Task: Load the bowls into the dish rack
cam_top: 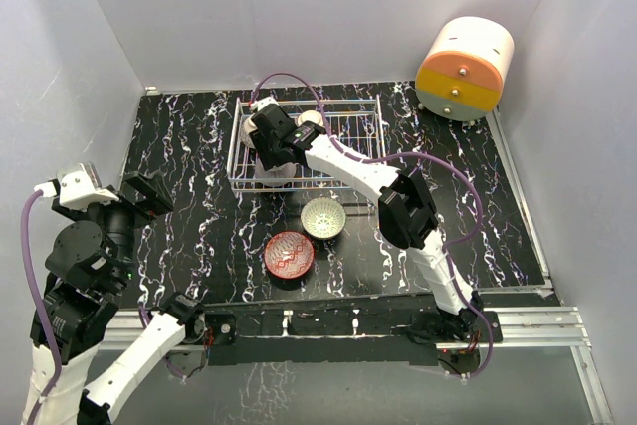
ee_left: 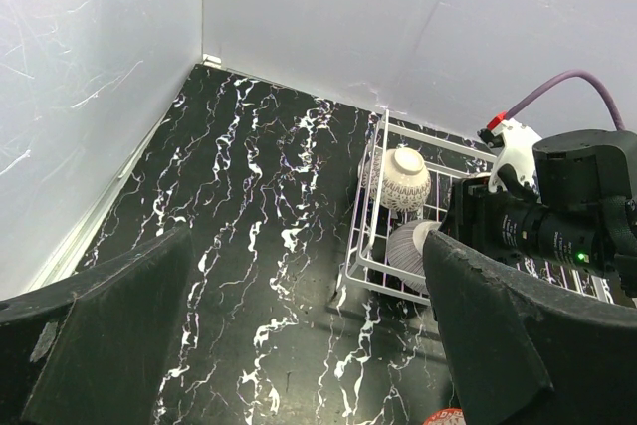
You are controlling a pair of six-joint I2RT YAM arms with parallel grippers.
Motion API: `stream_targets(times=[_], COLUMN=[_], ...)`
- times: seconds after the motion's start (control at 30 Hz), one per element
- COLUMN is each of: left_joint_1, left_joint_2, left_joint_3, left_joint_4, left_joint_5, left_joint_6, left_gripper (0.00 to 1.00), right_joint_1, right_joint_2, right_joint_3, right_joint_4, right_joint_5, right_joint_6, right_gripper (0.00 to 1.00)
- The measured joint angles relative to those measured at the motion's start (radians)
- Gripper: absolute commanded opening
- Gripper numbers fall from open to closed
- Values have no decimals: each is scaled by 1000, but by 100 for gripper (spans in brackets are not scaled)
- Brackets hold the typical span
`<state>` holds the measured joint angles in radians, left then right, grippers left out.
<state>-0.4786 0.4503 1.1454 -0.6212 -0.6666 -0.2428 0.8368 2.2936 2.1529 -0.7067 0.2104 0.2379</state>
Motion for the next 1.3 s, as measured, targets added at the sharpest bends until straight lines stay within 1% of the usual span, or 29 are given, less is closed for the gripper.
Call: stream_targets(times=[0.1,0.17,0.33,0.6,0.8,1.17,1.2,1.3], left_joint_1=[0,0,0,0,0,0,0,0], left_joint_2=[0,0,0,0,-6,-14,-14,-15], left_joint_3=[0,0,0,0,0,0,0,0], left_joint_4=[0,0,0,0,-1,-2,-2,-3], left_joint_5=[0,0,0,-3,-3,-6,-7,-7], left_joint_6=[0,0,0,0,0,0,0,0], left_gripper=[97,97,97,97,97,97,97,97], right_joint_1=[0,0,0,0,0,4,5,6], right_joint_2=[0,0,0,0,30,64,64,64], right_joint_3=[0,0,0,-3,49,49,49,49], right_joint_4=[1,3,19,106,114,193,199,212], right_joint_5=[0,0,-6,-29,-53,-75,-75,-74], right_joint_6=[0,0,5,30,34,50,47,58], right_gripper=[32,29,24,24,24,24,27,46])
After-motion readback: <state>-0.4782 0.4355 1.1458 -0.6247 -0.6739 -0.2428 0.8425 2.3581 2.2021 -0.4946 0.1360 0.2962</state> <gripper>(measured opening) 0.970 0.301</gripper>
